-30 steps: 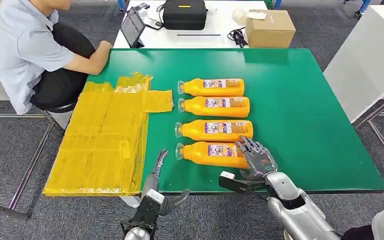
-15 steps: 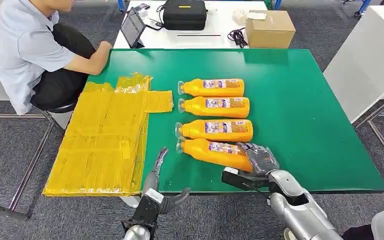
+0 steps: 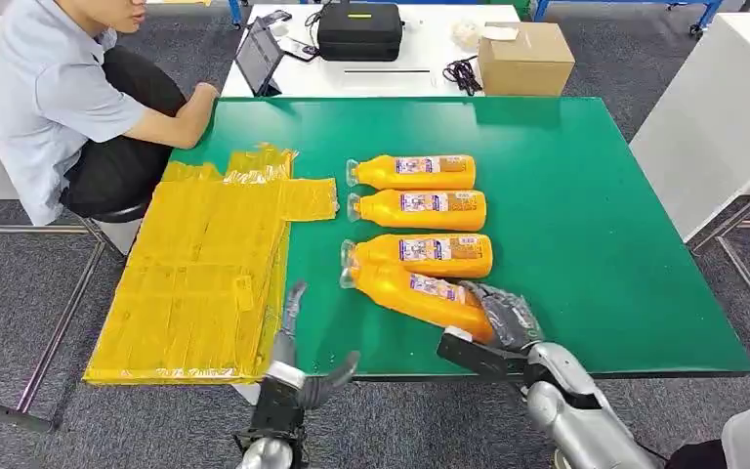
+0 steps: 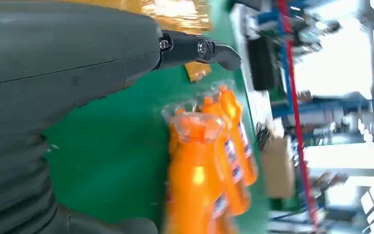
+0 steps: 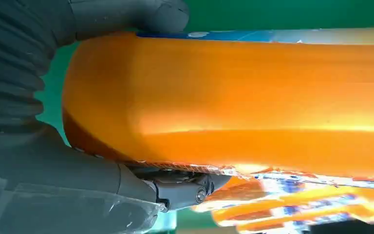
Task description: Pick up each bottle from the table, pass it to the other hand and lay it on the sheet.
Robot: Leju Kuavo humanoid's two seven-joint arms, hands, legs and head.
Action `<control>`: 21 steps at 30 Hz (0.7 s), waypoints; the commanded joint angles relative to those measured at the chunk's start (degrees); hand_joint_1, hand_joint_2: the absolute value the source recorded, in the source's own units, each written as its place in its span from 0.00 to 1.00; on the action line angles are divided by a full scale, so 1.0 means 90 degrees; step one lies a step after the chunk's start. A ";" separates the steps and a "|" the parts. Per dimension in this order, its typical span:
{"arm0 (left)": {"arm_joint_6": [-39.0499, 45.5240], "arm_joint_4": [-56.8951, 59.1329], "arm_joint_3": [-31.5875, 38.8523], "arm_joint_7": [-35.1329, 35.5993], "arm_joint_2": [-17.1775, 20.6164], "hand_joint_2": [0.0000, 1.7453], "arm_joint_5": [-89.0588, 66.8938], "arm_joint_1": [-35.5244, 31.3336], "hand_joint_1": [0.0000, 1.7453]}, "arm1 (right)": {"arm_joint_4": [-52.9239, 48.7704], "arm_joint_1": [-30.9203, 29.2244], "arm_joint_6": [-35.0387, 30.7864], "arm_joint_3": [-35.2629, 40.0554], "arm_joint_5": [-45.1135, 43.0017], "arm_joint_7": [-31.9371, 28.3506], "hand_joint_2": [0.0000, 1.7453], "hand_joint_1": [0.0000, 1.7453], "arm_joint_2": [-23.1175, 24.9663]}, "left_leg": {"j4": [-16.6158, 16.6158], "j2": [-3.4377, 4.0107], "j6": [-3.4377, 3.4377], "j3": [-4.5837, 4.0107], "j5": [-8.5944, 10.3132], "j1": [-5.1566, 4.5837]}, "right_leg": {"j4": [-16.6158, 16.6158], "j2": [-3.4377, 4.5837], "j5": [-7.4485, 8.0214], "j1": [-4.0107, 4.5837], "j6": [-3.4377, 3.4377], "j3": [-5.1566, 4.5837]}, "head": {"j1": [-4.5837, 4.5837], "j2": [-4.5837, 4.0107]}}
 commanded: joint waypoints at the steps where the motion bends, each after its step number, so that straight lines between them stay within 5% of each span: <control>1: -0.0541 -0.0272 0.0235 -0.0107 0.0054 1.00 0.1079 -0.0052 0.00 | -0.0374 0.0347 0.0032 -0.0254 -0.0219 0.0003 1.00 1.00 0.0507 | 0.0001 0.0015 -0.0019 0.0003 -0.0008 0.0014 | -0.0001 0.0011 -0.0003 0.0015 -0.0022 0.0001 | -0.0002 0.0000; 8: -0.3123 0.0312 0.0246 0.1920 0.0287 1.00 0.3531 0.0014 0.00 | -0.0766 0.0133 -0.0043 -0.0254 -0.0862 -0.0509 1.00 1.00 0.0891 | -0.0005 0.0020 -0.0010 -0.0017 -0.0004 0.0007 | -0.0002 0.0023 0.0000 0.0007 -0.0013 -0.0016 | 0.0000 0.0000; 21: -0.3789 0.0372 0.0161 0.1676 0.0270 1.00 0.3747 -0.0273 0.00 | 0.0097 -0.0399 0.0178 0.0631 -0.1353 -0.0825 1.00 1.00 0.1480 | -0.0003 0.0025 -0.0015 -0.0045 -0.0007 0.0013 | -0.0004 0.0027 -0.0002 0.0012 -0.0020 -0.0043 | -0.0002 0.0000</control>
